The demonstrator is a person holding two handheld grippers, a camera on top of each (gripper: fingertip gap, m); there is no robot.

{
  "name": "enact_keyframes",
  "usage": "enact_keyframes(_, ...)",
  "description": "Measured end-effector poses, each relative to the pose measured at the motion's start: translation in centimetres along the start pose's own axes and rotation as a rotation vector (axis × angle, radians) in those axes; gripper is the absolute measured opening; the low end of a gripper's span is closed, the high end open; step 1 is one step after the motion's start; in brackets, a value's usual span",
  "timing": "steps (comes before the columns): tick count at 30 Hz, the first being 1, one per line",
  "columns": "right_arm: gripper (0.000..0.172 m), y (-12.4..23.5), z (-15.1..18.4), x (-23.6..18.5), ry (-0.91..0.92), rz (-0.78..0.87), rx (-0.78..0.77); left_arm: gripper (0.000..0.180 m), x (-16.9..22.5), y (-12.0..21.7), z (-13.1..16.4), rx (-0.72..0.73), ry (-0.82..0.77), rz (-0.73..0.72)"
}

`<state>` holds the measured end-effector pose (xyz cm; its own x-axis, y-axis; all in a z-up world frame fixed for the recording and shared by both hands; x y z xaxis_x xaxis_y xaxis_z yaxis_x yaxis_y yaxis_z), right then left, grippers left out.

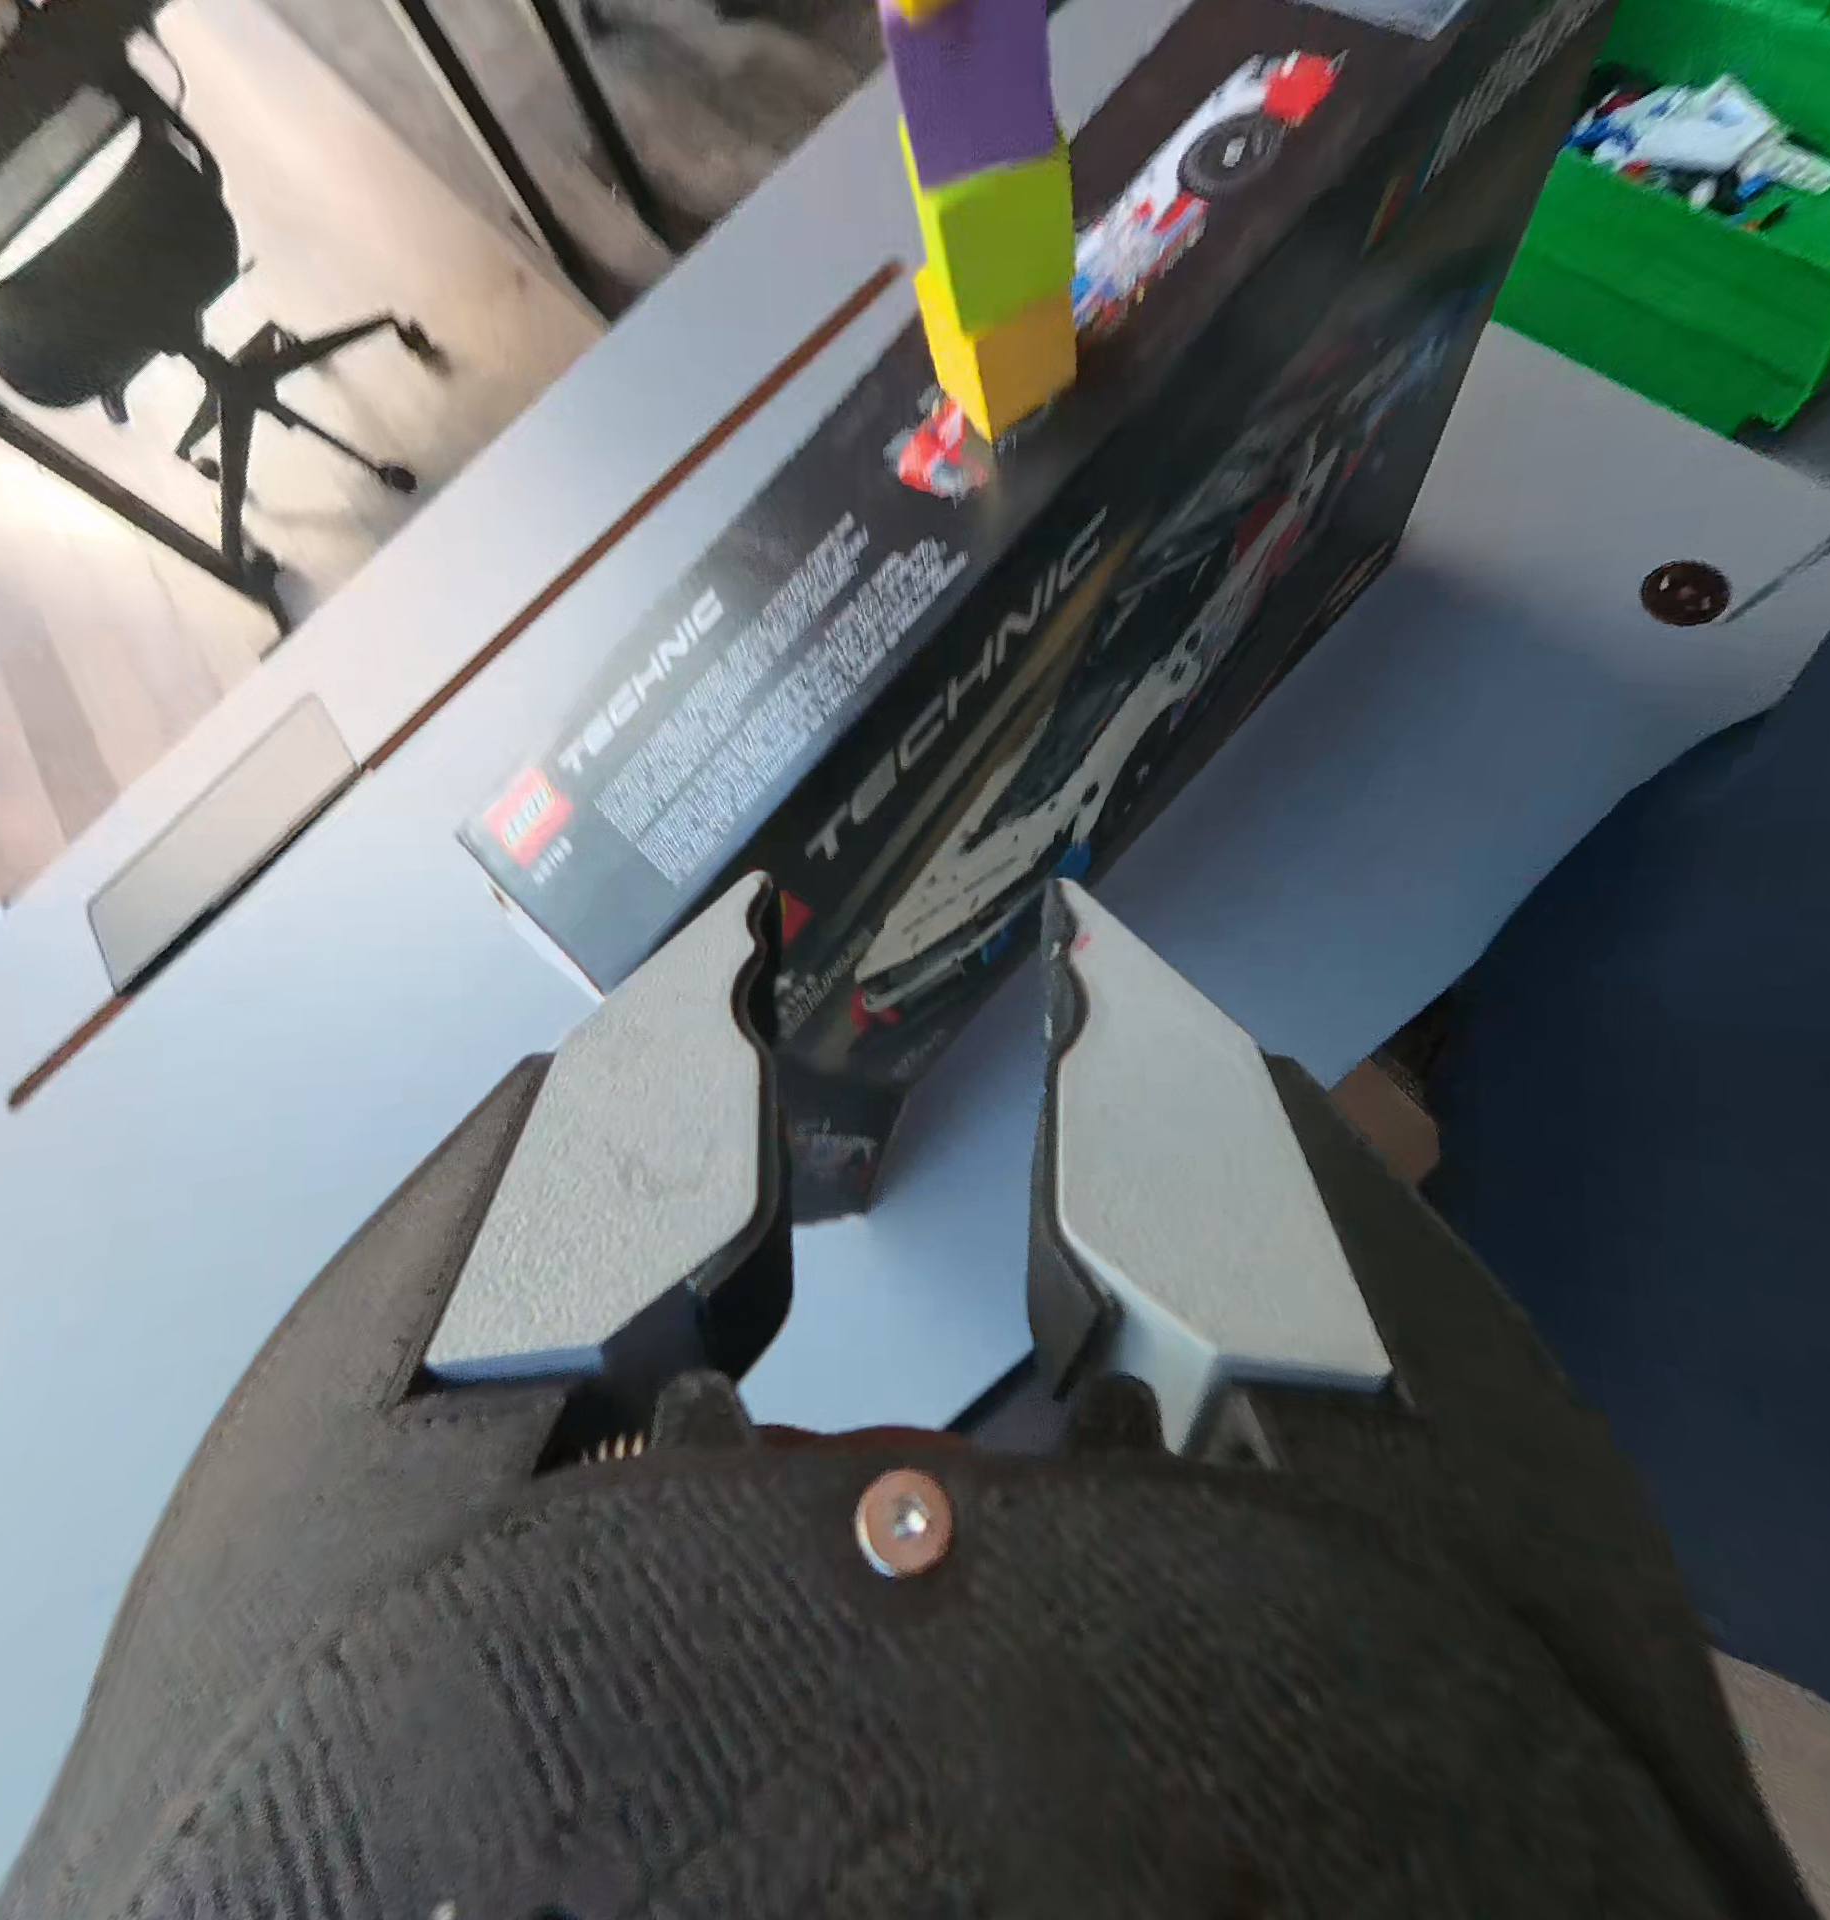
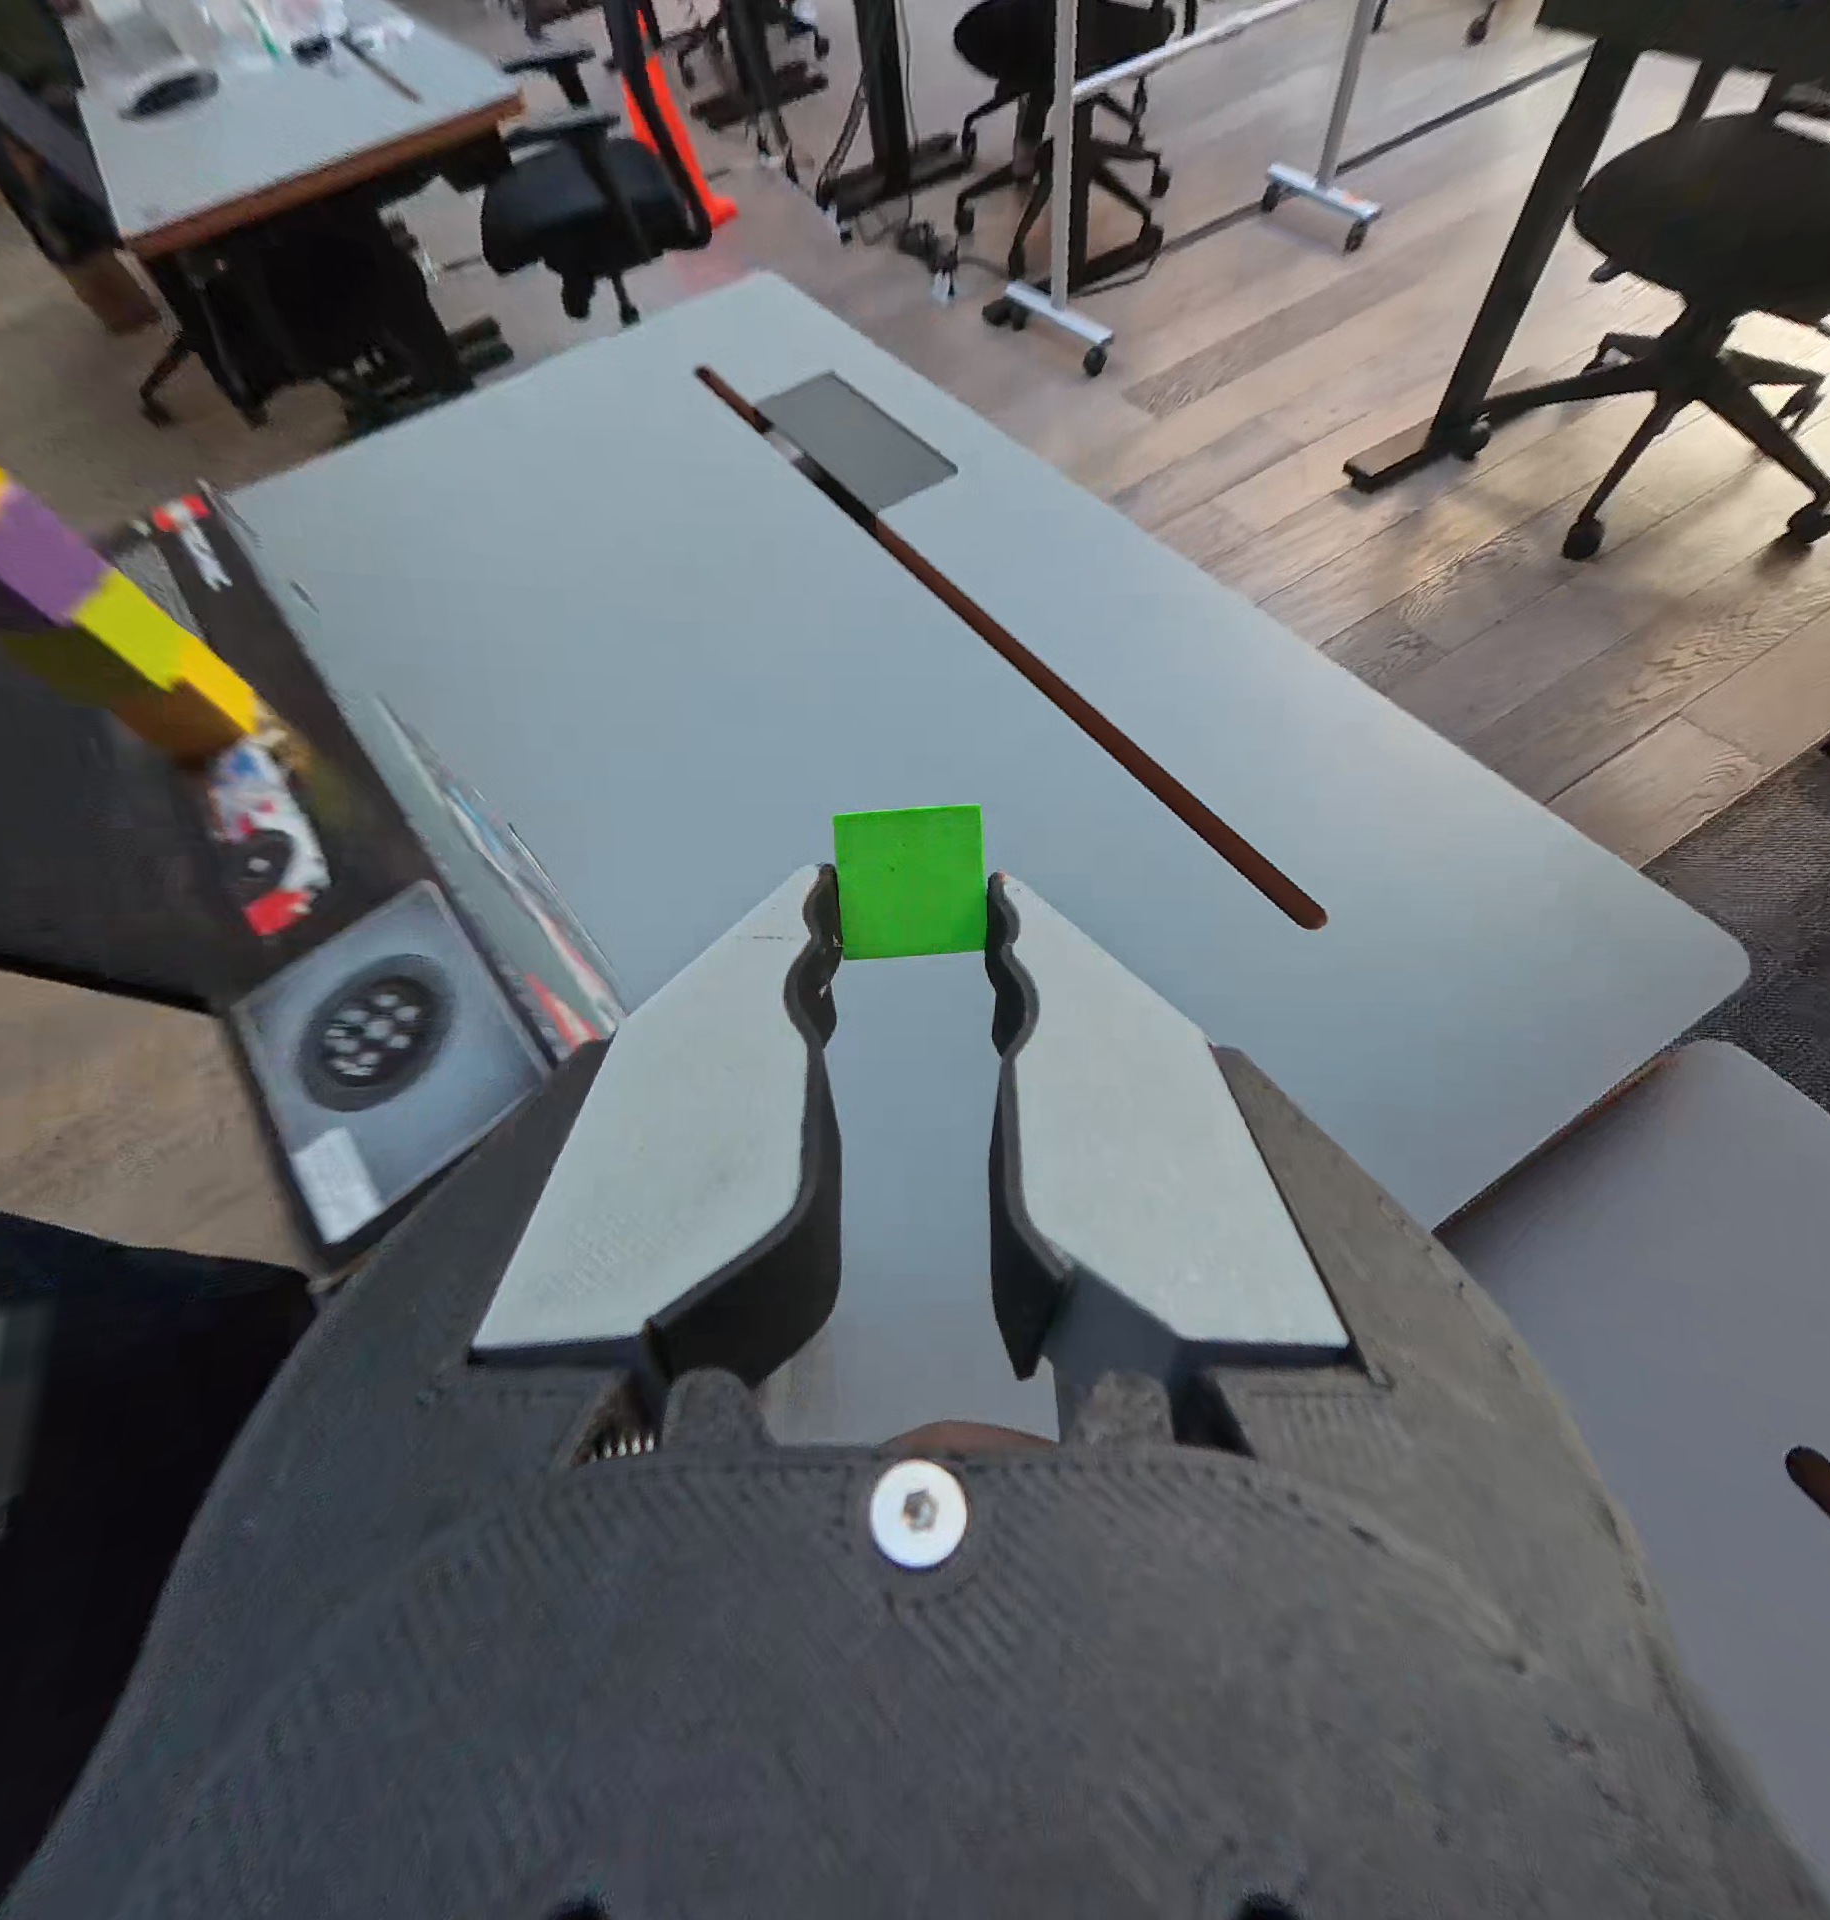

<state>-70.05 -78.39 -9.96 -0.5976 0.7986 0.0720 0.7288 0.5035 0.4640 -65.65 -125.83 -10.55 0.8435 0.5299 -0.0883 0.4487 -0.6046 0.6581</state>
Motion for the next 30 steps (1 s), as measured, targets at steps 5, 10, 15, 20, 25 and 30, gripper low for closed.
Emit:
enact_keyframes(5,0.025,4.9,-8.2,-8.6,0.074,0.027,0.154,0.052,-2.4,2.4,-4.7,0.136,0.018,0.092)
enact_keyframes(10,0.025,2.6,-15.8,-18.7,0.161,-0.184,0.231,0.052,-1.3,6.2,-9.7,0.456,-0.086,0.322)
enact_keyframes(15,0.025,-1.0,-18.4,-24.0,0.128,-0.336,0.172,0.055,0.9,5.9,-12.2,0.572,-0.291,0.343)
enact_keyframes(20,0.025,-1.3,-18.7,-25.4,0.088,-0.437,0.159,0.051,3.9,5.5,-12.0,0.612,-0.492,0.287)
enact_keyframes(25,0.025,-0.6,-17.6,-25.3,0.045,-0.542,0.137,0.047,6.4,5.1,-12.6,0.656,-0.581,0.201)
enact_keyframes(30,0.026,0.2,-16.6,-24.7,-0.078,-0.652,0.192,0.041,8.5,3.7,-12.8,0.71,-0.681,0.012)
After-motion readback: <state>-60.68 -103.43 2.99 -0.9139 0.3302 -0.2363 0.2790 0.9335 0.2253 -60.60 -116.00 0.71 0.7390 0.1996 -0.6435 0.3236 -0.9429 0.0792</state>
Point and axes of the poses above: each gripper's, where its closed fingertips meet, y back along the fingers, z out of its underside, x = y × z across the jaws, the point moved 8 cm from there along y, back along the fingers, and after that the axes turned 13 degrees about y, right-handed, at the moved point
